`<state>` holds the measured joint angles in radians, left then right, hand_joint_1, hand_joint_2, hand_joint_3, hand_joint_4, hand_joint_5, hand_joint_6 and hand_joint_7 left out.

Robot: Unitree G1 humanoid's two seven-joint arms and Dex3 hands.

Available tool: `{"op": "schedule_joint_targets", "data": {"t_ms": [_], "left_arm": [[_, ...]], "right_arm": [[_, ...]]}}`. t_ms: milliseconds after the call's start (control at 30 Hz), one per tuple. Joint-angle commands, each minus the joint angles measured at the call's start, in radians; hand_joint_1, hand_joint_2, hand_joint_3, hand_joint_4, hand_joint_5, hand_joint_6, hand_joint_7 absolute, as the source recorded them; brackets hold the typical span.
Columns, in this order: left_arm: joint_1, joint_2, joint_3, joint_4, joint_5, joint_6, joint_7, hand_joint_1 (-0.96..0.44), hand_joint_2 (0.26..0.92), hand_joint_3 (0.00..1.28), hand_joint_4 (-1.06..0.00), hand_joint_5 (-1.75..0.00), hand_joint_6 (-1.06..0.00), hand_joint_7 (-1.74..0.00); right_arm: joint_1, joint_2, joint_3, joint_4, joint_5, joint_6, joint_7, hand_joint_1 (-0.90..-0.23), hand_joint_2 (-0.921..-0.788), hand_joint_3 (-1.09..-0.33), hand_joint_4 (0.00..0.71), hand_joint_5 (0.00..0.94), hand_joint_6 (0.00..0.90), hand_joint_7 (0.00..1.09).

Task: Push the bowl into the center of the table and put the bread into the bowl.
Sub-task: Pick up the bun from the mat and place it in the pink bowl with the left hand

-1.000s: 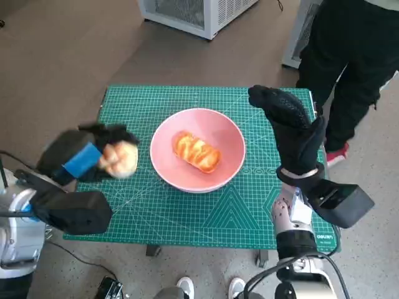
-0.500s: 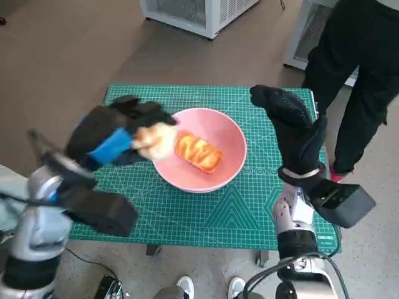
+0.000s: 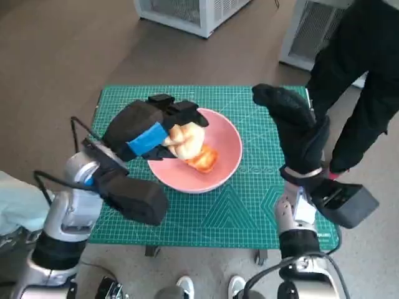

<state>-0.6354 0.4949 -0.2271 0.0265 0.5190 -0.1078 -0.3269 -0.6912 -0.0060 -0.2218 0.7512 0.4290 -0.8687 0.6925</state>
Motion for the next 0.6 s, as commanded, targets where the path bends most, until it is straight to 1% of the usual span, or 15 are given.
{"op": "schedule_joint_targets", "data": {"t_ms": [33, 267, 500, 567, 600], "left_arm": [[-0.051, -0.046, -0.069, 0.152, 0.024, -0.015, -0.011, 0.00, 0.918, 0.02, -0.79, -1.05, -0.64, -1.16], [-0.079, -0.065, -0.093, 0.251, 0.022, -0.048, -0.003, 0.00, 0.920, 0.04, -0.76, -1.08, -0.62, -1.19], [-0.094, -0.082, -0.099, 0.319, 0.017, -0.091, 0.015, 0.00, 0.920, 0.05, -0.75, -1.10, -0.61, -1.19], [-0.095, -0.086, -0.095, 0.329, 0.008, -0.098, 0.015, 0.00, 0.920, 0.08, -0.72, -1.15, -0.57, -1.20], [-0.095, -0.087, -0.092, 0.332, 0.003, -0.101, 0.014, 0.00, 0.921, 0.10, -0.69, -1.18, -0.55, -1.23]], "right_arm": [[0.032, -0.003, 0.001, -0.017, 0.001, 0.012, -0.003, -0.746, -0.921, -0.843, 0.205, 0.000, 0.006, 0.58], [0.040, -0.006, -0.001, -0.030, -0.001, 0.016, -0.010, -0.746, -0.921, -0.841, 0.205, 0.001, 0.005, 0.58], [0.042, -0.005, 0.001, -0.038, -0.011, 0.018, -0.025, -0.746, -0.921, -0.840, 0.206, 0.001, 0.006, 0.58], [0.042, -0.005, 0.003, -0.041, -0.014, 0.018, -0.030, -0.746, -0.921, -0.840, 0.206, 0.001, 0.007, 0.58], [0.042, -0.005, 0.003, -0.042, -0.015, 0.018, -0.031, -0.746, -0.921, -0.840, 0.206, 0.001, 0.007, 0.58]]}}
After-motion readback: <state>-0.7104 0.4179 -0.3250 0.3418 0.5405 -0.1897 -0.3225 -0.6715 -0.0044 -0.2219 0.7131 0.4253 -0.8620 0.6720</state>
